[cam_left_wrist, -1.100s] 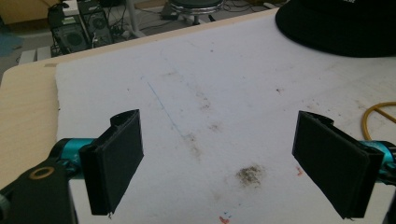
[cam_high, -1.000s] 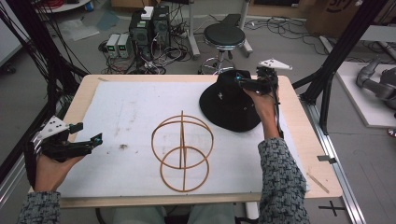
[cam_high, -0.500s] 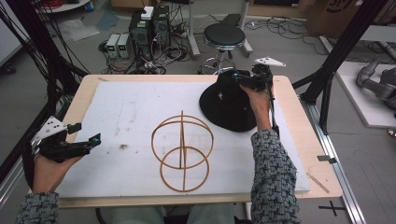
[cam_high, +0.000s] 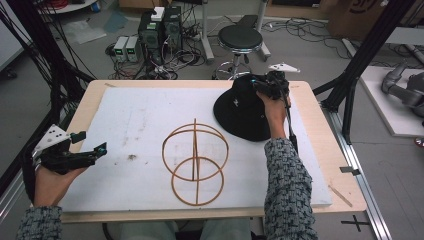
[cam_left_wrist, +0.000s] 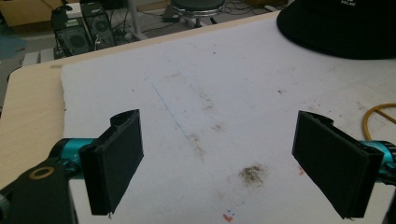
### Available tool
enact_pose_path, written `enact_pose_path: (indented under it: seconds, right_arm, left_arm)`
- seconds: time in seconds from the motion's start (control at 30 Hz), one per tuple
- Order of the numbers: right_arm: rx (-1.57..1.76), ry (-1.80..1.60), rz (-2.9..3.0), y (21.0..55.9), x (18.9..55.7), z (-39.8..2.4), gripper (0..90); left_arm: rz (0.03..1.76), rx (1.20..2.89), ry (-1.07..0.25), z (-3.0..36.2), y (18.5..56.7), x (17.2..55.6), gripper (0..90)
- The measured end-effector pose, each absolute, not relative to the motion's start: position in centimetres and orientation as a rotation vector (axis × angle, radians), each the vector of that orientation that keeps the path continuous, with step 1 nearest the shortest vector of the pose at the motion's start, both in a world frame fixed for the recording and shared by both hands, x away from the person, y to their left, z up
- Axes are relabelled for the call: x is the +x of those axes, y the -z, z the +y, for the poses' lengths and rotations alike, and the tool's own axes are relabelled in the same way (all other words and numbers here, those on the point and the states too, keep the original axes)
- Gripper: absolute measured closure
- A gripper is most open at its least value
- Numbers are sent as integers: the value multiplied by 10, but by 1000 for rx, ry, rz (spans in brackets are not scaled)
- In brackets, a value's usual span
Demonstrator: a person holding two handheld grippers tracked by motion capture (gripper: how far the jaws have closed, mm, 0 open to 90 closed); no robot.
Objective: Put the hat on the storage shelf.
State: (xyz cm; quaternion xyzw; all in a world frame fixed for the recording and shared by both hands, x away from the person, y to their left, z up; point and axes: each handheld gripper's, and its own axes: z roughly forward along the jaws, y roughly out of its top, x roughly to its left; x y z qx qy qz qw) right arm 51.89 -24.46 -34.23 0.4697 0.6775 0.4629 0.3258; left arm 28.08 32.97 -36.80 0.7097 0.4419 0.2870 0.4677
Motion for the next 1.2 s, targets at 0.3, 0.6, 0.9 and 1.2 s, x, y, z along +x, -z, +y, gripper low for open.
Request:
enact_pose_path:
  seconds: [0.3, 0.6, 0.9, 1.2]
  right_arm:
    - [1234, -1197, 1798, 342, 518, -244, 638]
    - [1150, -1153, 1828, 336, 511, -242, 823]
    - [1101, -1166, 1794, 322, 501, -248, 838]
    - [1090, -1285, 1742, 305, 487, -261, 837]
  left_arm:
    - [1086, 1733, -703, 330, 368, 281, 167]
    - [1085, 1731, -706, 331, 367, 281, 167]
    - [1080, 1733, -707, 330, 366, 281, 168]
    - [1077, 1736, -706, 329, 365, 282, 168]
